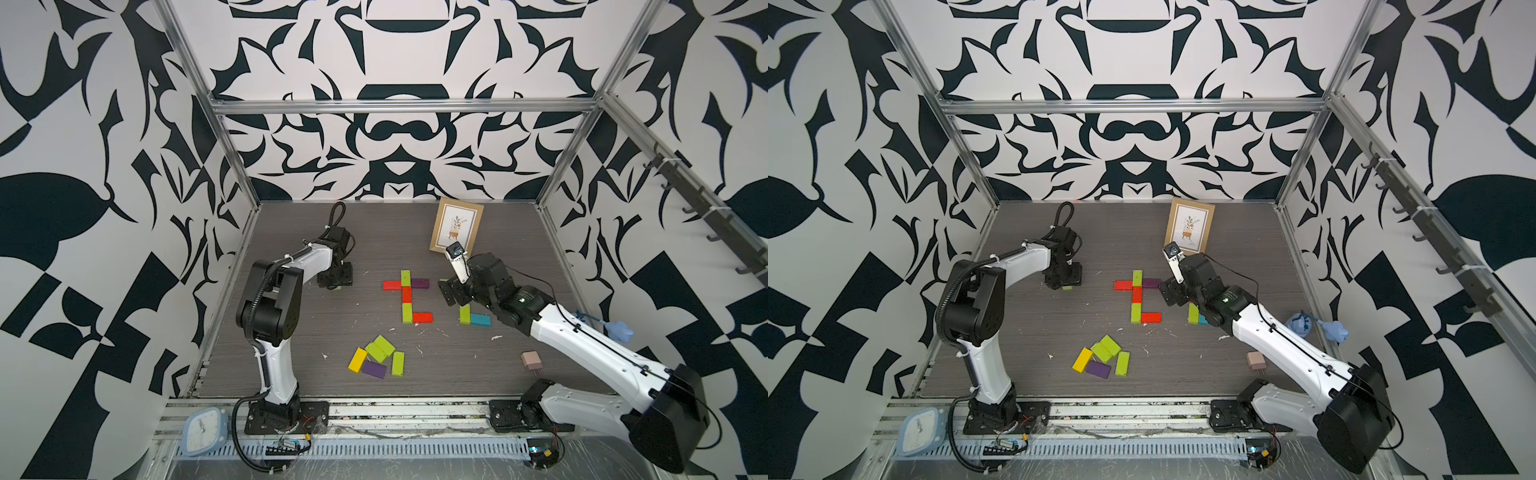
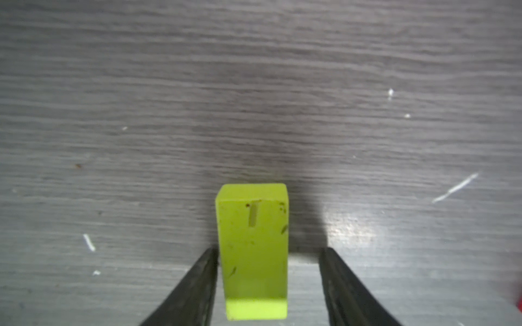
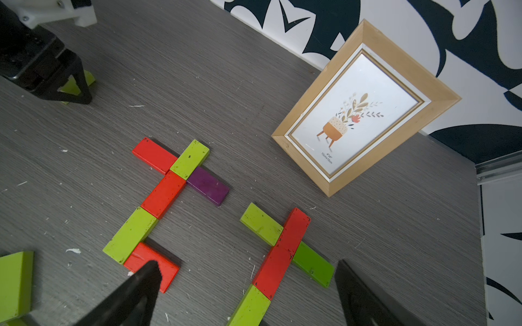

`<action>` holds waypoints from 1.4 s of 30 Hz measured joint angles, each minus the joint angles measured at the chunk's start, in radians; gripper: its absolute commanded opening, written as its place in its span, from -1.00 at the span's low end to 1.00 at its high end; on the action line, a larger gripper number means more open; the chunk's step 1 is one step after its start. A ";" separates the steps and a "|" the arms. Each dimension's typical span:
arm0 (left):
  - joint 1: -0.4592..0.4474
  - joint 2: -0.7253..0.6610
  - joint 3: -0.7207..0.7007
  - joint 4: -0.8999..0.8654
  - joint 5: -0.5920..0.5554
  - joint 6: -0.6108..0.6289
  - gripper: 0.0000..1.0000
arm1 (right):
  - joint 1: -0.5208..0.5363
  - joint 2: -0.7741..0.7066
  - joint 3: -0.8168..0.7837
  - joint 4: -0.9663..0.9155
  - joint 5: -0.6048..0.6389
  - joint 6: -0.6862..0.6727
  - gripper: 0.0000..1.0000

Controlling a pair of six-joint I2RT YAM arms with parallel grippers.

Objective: Assemble the letter t with building blocks
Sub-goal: Place the building block at the center of the board.

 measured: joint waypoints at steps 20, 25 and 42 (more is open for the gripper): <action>0.060 -0.290 -0.142 0.049 0.180 0.146 0.49 | 0.000 0.014 0.000 -0.002 0.008 0.000 0.99; 0.060 -0.369 -0.142 -0.010 0.239 0.225 0.45 | 0.000 0.014 0.000 -0.002 0.023 -0.003 0.99; -0.137 -0.565 -0.164 -0.200 0.237 0.544 0.34 | 0.000 0.021 0.000 0.005 0.064 -0.019 0.99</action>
